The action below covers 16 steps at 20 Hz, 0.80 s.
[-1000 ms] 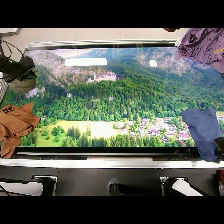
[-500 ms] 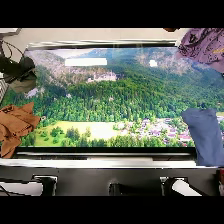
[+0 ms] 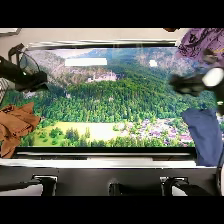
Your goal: Fold the clothes and pants, and hang the long-sleeved shirts on hangers.
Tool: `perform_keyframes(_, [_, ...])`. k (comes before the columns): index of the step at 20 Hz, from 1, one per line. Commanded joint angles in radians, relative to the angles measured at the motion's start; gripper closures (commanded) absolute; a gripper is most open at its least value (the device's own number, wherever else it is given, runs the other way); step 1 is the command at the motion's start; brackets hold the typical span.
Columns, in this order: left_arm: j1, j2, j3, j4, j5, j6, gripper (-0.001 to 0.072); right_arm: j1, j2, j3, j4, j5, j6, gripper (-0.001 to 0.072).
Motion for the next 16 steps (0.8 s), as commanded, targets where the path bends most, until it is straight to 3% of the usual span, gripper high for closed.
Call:
perform_keyframes(1, [-0.024,0.197,-0.255,0.002,0.169,0.064,0.0691,0.265,-0.001,0.005,-0.006,-0.005,-0.011,0.0681])
perform_keyframes(4, [-0.024,0.352,-0.397,0.009,0.294,0.068,0.0690,0.375,-0.001,0.005,-0.037,-0.010,-0.011,0.0681])
perform_keyframes(16, [-0.024,0.401,-0.404,0.009,0.285,0.068,0.0689,0.393,-0.001,0.006,-0.082,0.010,-0.011,0.0681])
